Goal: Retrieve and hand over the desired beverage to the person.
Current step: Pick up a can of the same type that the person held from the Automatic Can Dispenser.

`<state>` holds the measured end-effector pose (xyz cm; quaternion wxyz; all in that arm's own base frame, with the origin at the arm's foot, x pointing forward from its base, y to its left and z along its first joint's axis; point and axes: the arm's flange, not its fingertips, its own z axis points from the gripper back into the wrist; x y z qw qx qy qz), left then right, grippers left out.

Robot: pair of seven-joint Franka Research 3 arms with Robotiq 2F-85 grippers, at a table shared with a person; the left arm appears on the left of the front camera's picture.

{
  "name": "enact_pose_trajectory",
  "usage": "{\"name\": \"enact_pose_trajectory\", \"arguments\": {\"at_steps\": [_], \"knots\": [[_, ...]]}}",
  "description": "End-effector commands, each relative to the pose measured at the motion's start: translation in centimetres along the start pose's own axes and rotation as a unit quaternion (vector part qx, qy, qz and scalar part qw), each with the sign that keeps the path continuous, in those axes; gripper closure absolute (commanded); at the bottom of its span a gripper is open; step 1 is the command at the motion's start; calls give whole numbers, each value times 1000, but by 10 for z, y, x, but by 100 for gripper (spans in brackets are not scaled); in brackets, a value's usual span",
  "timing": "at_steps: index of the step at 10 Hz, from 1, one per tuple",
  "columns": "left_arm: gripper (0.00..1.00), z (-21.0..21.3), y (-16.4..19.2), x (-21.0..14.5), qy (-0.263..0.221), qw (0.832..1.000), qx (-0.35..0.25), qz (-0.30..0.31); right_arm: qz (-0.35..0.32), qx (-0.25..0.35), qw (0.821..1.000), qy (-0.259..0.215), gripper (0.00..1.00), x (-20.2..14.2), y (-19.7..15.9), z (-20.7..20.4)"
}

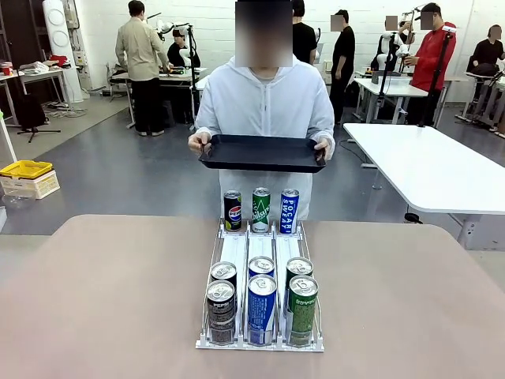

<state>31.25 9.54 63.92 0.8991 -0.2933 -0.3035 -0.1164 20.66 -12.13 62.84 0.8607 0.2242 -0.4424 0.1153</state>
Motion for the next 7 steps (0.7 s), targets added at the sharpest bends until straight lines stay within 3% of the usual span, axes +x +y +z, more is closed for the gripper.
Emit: {"name": "enact_pose_trajectory", "arguments": {"at_steps": [1,7], "knots": [[0,2,-1,1,-1,1000,-2,-3,-3,1,1000,-1,0,-2,-2,-1],[0,2,-1,1,-1,1000,-2,-3,-3,1,1000,-1,0,-2,-2,-1]]}}
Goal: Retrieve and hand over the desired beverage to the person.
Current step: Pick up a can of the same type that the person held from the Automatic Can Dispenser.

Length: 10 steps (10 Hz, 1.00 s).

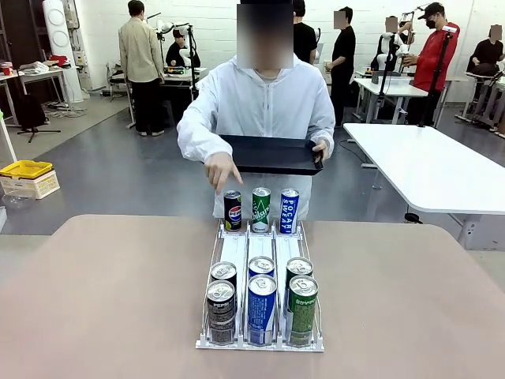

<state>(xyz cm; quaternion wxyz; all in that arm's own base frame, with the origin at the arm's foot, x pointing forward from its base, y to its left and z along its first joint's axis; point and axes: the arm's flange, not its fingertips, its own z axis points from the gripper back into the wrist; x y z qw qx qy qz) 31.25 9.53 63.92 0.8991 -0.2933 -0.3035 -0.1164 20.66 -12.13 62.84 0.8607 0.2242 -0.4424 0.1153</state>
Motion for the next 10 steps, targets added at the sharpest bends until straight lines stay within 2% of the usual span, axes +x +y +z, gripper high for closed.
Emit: {"name": "enact_pose_trajectory", "arguments": {"at_steps": [1,10], "knots": [[0,2,-1,1,-1,1000,-2,-3,-3,1,1000,-1,0,-2,-2,-1],[0,2,-1,1,-1,1000,-2,-3,-3,1,1000,-1,0,-2,-2,-1]]}}
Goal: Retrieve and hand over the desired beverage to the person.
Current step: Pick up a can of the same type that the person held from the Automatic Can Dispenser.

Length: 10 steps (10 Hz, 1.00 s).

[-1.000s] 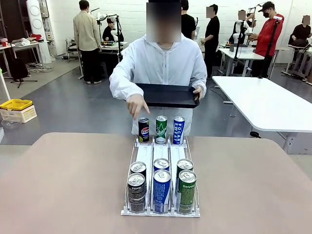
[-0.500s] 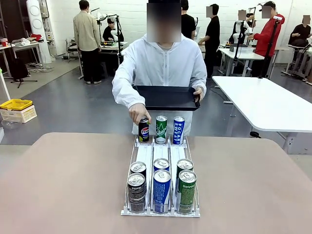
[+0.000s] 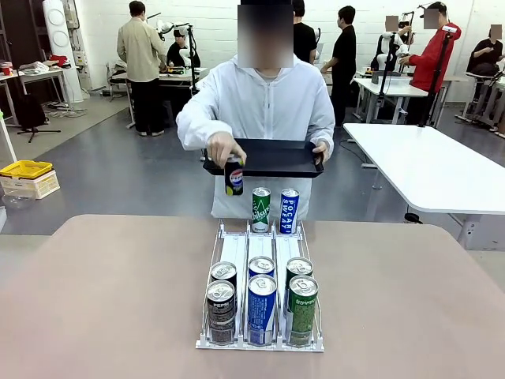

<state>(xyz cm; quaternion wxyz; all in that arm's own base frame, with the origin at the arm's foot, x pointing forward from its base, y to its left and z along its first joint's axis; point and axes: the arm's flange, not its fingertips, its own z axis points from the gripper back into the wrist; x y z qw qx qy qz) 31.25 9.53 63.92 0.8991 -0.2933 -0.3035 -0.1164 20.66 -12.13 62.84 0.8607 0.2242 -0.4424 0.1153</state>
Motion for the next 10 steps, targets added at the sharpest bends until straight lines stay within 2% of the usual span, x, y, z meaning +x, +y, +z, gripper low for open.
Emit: {"name": "enact_pose_trajectory", "arguments": {"at_steps": [1,10], "knots": [[0,2,-1,1,-1,1000,-2,-3,-3,1,1000,-1,0,-2,-2,-1],[0,2,-1,1,-1,1000,-2,-3,-3,1,1000,-1,0,-2,-2,-1]]}}
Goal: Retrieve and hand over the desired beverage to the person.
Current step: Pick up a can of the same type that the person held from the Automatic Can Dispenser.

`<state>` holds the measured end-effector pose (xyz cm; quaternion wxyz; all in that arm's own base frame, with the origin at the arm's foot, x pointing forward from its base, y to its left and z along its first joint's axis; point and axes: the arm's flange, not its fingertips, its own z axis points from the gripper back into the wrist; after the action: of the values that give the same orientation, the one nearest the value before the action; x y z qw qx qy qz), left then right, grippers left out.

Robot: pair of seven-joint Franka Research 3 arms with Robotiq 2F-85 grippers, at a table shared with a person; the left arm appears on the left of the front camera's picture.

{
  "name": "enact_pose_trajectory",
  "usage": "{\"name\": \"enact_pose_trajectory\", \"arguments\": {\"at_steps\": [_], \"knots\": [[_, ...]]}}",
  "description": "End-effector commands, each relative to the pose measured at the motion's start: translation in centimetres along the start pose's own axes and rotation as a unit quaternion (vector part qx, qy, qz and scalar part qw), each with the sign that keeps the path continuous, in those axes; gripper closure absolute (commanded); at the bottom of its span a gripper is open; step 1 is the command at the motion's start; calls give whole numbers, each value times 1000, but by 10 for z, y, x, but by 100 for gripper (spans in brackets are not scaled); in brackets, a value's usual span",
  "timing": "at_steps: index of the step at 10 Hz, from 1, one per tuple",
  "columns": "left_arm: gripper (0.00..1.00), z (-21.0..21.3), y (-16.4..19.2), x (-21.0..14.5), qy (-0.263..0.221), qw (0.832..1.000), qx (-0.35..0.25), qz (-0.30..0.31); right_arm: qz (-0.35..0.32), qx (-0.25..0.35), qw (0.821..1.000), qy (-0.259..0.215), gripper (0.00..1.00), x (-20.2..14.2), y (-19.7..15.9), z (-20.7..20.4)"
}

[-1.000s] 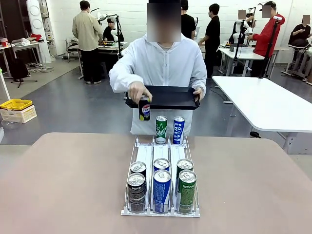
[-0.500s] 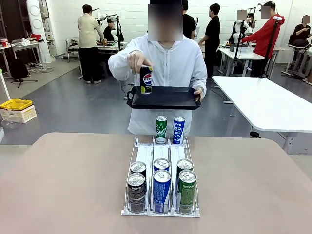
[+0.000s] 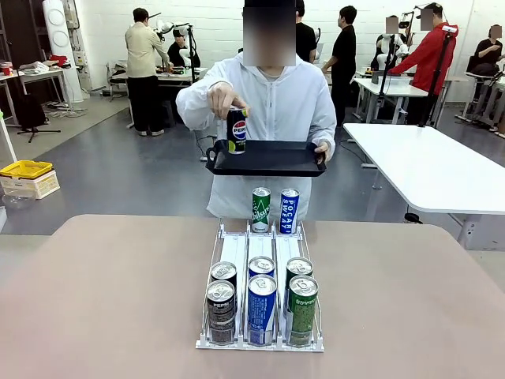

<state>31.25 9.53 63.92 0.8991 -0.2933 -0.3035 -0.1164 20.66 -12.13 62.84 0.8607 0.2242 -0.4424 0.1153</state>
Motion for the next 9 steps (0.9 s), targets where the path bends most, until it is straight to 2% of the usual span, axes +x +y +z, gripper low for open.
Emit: {"name": "enact_pose_trajectory", "arguments": {"at_steps": [1,9], "knots": [[0,2,-1,1,-1,1000,-2,-3,-3,1,1000,-1,0,-2,-2,-1],[0,2,-1,1,-1,1000,-2,-3,-3,1,1000,-1,0,-2,-2,-1]]}}
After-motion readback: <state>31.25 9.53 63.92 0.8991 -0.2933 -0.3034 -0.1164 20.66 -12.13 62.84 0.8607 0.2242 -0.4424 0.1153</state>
